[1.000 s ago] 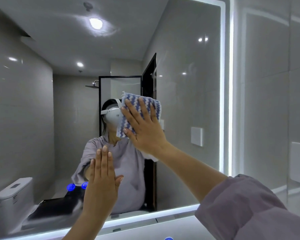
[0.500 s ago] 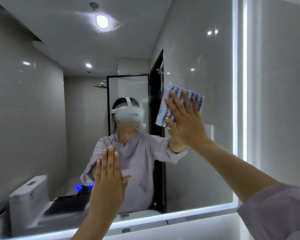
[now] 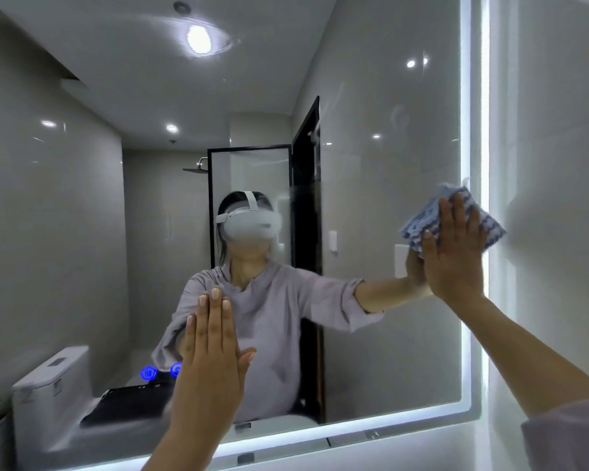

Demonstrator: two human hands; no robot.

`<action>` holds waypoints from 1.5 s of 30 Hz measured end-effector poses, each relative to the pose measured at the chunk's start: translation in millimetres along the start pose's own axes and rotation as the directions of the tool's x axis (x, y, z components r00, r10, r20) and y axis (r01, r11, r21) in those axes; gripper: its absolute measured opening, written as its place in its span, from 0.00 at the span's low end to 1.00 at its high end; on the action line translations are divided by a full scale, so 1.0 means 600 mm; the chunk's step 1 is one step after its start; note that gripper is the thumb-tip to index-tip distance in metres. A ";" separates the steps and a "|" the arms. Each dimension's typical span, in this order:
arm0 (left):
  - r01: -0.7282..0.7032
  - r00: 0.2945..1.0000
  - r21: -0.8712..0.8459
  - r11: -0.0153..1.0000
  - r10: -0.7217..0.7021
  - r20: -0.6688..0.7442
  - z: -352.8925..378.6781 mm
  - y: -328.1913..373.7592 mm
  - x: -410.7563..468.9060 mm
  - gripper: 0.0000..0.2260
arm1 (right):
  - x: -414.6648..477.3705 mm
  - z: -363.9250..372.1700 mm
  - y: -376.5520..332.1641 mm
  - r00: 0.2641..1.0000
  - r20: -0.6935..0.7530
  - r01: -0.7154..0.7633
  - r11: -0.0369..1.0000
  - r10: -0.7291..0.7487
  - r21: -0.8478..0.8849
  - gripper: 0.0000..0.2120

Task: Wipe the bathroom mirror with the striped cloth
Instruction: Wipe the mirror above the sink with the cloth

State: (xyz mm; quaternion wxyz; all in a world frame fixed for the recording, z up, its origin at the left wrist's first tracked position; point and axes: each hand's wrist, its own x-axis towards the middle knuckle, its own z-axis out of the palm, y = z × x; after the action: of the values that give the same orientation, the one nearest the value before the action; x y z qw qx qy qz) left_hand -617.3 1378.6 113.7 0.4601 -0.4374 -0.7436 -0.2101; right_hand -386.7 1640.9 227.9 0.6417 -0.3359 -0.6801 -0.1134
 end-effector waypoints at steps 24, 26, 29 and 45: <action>0.035 0.997 0.007 0.999 -0.036 0.075 -0.017 0.003 0.000 0.31 | -0.057 0.061 -0.322 0.869 0.213 0.453 0.891 -0.447 0.018 0.32; 0.033 0.997 0.002 0.999 -0.033 0.076 -0.017 0.002 0.001 0.31 | -0.061 0.062 -0.359 0.850 0.201 0.493 0.870 -0.488 0.026 0.31; 0.037 0.996 -0.025 0.999 -0.035 0.083 -0.016 0.002 0.002 0.31 | -0.064 0.064 -0.393 0.816 0.188 0.556 0.831 -0.547 0.007 0.30; 0.048 0.994 -0.011 0.999 -0.047 0.096 -0.016 0.000 0.004 0.34 | -0.041 0.055 -0.369 0.730 0.228 0.671 0.739 -0.645 -0.060 0.29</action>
State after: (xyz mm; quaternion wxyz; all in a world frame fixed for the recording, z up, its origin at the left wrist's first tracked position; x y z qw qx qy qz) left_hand -613.0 1372.6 120.6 0.4161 -0.4321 -0.7734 -0.2048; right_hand -547.8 1486.7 260.9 0.4663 -0.1256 -0.8039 -0.3473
